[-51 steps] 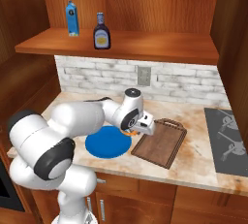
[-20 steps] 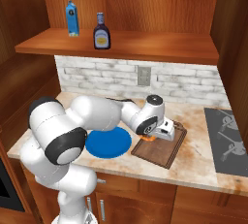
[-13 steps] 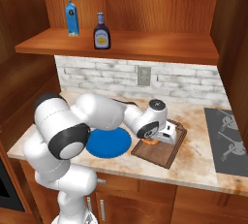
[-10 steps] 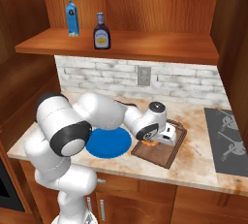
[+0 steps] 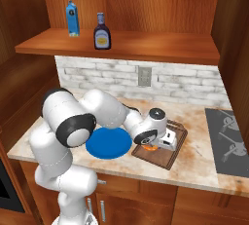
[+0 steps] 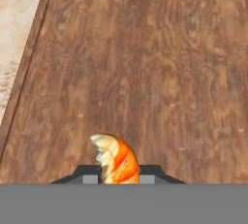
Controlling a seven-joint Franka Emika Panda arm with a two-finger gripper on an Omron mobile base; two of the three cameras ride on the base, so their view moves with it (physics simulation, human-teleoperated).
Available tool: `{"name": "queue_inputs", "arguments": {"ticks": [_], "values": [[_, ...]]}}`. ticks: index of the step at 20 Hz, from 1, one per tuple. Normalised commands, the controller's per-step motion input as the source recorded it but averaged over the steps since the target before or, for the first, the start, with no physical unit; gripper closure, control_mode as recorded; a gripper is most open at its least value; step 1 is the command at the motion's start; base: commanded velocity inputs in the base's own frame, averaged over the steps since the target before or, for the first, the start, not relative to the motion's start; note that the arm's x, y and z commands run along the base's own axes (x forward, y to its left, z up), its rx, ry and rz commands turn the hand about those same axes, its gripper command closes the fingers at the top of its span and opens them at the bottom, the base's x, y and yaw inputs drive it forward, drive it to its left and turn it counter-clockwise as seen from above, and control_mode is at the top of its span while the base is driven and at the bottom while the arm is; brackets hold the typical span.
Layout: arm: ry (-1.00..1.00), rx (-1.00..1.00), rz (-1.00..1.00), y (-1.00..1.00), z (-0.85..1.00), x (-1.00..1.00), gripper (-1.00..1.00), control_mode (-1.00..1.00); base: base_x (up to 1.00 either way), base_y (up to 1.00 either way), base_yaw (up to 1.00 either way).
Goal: Pick the shrimp from the plate and place it on the cutting board. Then pick the condiment bottle from the cabinet and place it next to the cutting board.
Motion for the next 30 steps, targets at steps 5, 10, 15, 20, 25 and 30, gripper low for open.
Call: {"name": "queue_inputs", "arguments": {"ticks": [5, 10, 15, 20, 25, 30], "values": [[-0.03, 0.00, 0.00, 0.00, -0.31, 0.08, -1.00, -1.00, 0.00, 0.00, 0.00], [-0.01, 0.00, 0.00, -0.01, -0.08, 0.02, -1.00, -1.00, 0.00, 0.00, 0.00], [0.00, 0.02, 0.00, -0.04, 0.18, 0.00, -1.00, -1.00, 0.00, 0.00, 0.00], [0.00, 0.02, 0.00, -0.01, 0.29, 0.00, -1.00, -1.00, 0.00, 0.00, 0.00], [0.00, 0.01, 0.00, 0.00, 0.38, 0.00, -1.00, -1.00, 0.00, 0.00, 0.00], [0.00, 0.00, 0.00, 0.00, 0.37, -0.01, -1.00, -1.00, 0.00, 0.00, 0.00]]}}
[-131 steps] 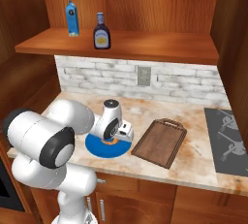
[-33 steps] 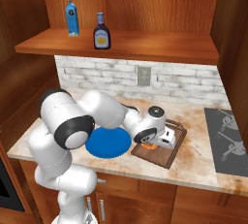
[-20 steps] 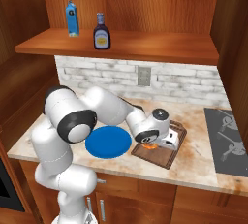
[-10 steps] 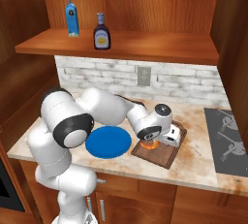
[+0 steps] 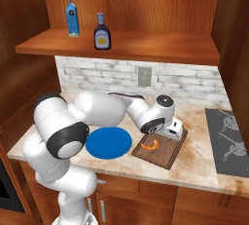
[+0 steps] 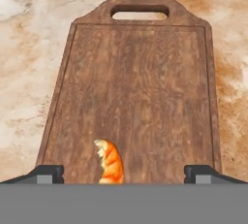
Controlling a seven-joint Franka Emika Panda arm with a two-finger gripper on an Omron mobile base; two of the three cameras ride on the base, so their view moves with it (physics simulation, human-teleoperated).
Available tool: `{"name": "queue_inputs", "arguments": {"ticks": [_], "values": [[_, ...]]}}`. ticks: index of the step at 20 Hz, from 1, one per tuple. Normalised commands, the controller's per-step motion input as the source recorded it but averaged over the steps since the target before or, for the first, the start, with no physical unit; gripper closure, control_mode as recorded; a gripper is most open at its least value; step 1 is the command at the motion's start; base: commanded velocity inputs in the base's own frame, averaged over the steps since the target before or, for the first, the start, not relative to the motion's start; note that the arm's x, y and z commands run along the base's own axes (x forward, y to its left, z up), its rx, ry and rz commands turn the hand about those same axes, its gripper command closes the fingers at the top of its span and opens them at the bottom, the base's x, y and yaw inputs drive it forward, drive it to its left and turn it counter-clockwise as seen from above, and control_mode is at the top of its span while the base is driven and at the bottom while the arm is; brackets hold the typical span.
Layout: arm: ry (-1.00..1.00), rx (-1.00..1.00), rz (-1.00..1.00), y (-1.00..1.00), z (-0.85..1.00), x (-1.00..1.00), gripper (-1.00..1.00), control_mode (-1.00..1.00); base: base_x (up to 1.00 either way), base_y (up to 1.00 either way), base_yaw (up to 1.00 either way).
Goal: Pick the shrimp from the plate and place it on the cutting board. Then pick the condiment bottle from the cabinet and place it next to the cutting board.
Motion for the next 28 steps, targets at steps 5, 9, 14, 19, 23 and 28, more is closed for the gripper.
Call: {"name": "queue_inputs", "arguments": {"ticks": [5, 9, 14, 19, 23, 28], "values": [[-0.01, 0.00, 0.00, 0.02, 0.35, -0.04, -1.00, -1.00, 0.00, 0.00, 0.00], [-0.03, 0.01, 0.00, 0.08, 0.28, -0.11, -1.00, -1.00, 0.00, 0.00, 0.00], [-0.01, 0.03, 0.00, 0.12, 0.26, -0.14, -1.00, -1.00, 0.00, 0.00, 0.00], [0.00, 0.04, 0.00, 0.18, 0.20, -0.17, -1.00, -1.00, 0.00, 0.00, 0.00], [-0.01, 0.01, 0.00, 0.30, 0.16, -0.21, -1.00, -1.00, 0.00, 0.00, 0.00], [-0.04, 0.00, 0.00, 0.36, 0.10, -0.26, -1.00, -1.00, 0.00, 0.00, 0.00]]}}
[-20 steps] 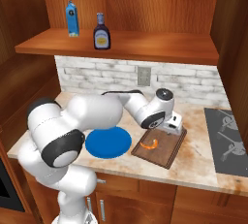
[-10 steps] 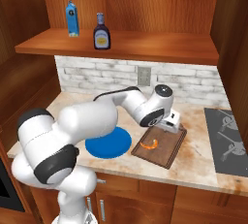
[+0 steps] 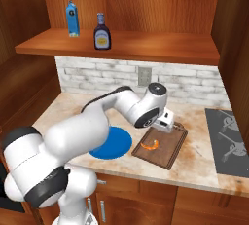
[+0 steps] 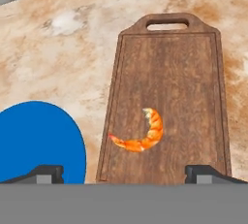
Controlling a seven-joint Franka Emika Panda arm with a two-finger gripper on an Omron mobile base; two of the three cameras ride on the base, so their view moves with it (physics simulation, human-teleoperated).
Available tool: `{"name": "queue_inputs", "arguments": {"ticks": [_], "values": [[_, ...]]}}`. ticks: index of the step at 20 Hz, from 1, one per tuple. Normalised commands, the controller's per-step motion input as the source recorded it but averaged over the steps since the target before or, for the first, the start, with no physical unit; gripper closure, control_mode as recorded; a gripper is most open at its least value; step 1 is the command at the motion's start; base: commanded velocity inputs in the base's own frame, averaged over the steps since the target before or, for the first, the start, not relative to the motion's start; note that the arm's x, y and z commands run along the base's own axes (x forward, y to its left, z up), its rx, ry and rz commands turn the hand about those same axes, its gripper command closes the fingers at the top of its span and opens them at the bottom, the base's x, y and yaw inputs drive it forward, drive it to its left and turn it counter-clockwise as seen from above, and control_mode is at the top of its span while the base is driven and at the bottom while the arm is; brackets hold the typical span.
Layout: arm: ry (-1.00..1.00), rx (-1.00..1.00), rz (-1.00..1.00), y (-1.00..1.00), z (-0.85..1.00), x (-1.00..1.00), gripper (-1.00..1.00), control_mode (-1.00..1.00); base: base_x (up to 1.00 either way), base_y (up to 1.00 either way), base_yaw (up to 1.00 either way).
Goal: Pick the shrimp from the plate and place it on the cutting board. Then pick the condiment bottle from the cabinet and place it next to the cutting board.
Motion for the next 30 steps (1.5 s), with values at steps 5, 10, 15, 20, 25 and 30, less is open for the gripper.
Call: {"name": "queue_inputs", "arguments": {"ticks": [5, 10, 15, 20, 25, 30], "values": [[-0.05, 0.00, 0.00, 0.37, 0.08, -0.31, -1.00, -1.00, 0.00, 0.00, 0.00], [-0.06, 0.00, 0.00, 0.35, 0.09, -0.35, -1.00, -1.00, 0.00, 0.00, 0.00], [-0.04, 0.00, 0.03, 0.37, 0.13, -0.19, -1.00, -1.00, 0.00, 0.00, 0.00], [-0.01, 0.00, 0.07, 0.37, 0.15, -0.03, -1.00, -1.00, 0.00, 0.00, 0.00], [0.00, 0.00, 0.09, 0.30, 0.12, 0.00, -1.00, -1.00, 0.00, 0.00, 0.00], [0.00, 0.00, 0.12, 0.21, 0.09, 0.00, -1.00, -1.00, 0.00, 0.00, 0.00]]}}
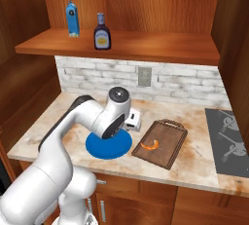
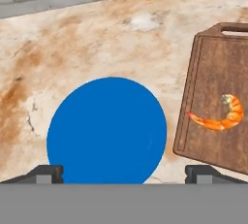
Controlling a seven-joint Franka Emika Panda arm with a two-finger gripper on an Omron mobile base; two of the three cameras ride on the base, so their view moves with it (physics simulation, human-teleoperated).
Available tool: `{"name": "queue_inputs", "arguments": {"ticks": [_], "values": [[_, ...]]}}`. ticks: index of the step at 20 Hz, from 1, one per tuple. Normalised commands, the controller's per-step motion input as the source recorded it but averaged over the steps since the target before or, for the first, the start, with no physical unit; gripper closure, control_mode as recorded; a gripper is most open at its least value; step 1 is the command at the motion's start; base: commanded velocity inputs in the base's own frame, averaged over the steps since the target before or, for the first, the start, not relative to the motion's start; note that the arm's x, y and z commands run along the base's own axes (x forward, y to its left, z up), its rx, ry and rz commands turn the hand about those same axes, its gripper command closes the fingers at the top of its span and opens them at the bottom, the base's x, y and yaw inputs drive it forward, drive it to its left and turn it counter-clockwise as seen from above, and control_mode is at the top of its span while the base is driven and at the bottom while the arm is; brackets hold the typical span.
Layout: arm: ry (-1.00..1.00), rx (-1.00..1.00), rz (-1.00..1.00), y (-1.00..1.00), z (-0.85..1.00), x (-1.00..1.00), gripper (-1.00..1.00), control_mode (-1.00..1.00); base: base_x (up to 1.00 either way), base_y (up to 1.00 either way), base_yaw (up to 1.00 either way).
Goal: Pick the shrimp from the plate and place it on the cutting board. Then pick the condiment bottle from the cabinet and place it next to the cutting board.
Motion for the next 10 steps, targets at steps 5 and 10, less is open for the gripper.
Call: {"name": "queue_inputs", "arguments": {"ticks": [5, 10], "values": [[0.00, 0.00, 0.18, 0.26, 0.06, 0.00, -1.00, -1.00, 0.00, 0.00, 0.00], [-0.02, 0.00, 0.27, 0.32, 0.05, 0.04, -1.00, -1.00, 0.00, 0.00, 0.00]]}}
